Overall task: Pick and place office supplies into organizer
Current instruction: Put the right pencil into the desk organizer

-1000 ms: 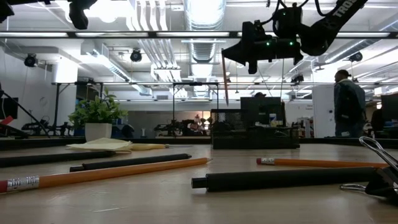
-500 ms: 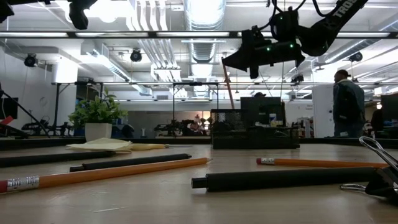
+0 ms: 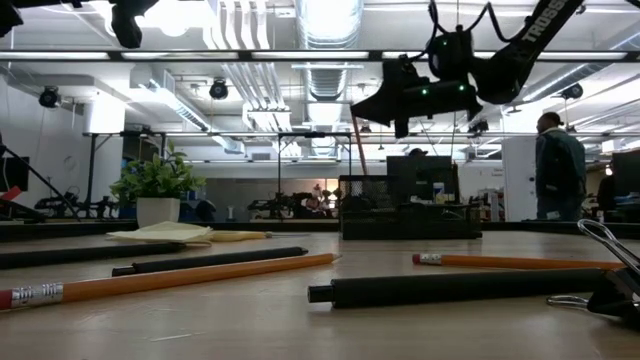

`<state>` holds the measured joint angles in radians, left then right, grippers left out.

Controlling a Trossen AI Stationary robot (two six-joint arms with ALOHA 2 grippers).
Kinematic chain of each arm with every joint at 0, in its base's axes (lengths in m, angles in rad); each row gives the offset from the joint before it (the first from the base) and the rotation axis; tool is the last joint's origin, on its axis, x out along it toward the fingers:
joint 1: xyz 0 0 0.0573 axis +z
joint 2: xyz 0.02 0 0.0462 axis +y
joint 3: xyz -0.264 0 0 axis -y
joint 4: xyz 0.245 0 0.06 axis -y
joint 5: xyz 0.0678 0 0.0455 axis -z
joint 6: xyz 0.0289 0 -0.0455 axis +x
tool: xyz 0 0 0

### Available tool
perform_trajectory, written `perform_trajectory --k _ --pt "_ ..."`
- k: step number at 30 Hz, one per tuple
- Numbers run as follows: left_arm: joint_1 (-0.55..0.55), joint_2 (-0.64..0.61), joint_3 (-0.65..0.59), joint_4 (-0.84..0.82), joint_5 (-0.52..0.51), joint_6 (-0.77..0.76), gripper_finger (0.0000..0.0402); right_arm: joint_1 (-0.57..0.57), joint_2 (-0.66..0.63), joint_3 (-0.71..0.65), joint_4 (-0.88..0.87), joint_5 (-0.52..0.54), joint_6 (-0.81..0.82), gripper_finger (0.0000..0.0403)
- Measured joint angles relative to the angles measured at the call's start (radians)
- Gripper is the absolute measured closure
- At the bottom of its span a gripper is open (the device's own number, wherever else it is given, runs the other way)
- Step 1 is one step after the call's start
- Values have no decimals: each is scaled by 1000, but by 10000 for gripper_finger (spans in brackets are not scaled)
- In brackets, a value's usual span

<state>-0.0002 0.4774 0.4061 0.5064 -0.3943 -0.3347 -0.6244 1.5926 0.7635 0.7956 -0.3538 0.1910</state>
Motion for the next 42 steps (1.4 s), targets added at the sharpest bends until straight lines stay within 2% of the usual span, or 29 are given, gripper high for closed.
perform_trajectory --k 18,42 --pt "0 0 0 1 -9 -2 244 9 80 0 57 0 -20 390" --pt "0 0 0 0 -43 -2 244 25 81 0 61 -61 -104 390"
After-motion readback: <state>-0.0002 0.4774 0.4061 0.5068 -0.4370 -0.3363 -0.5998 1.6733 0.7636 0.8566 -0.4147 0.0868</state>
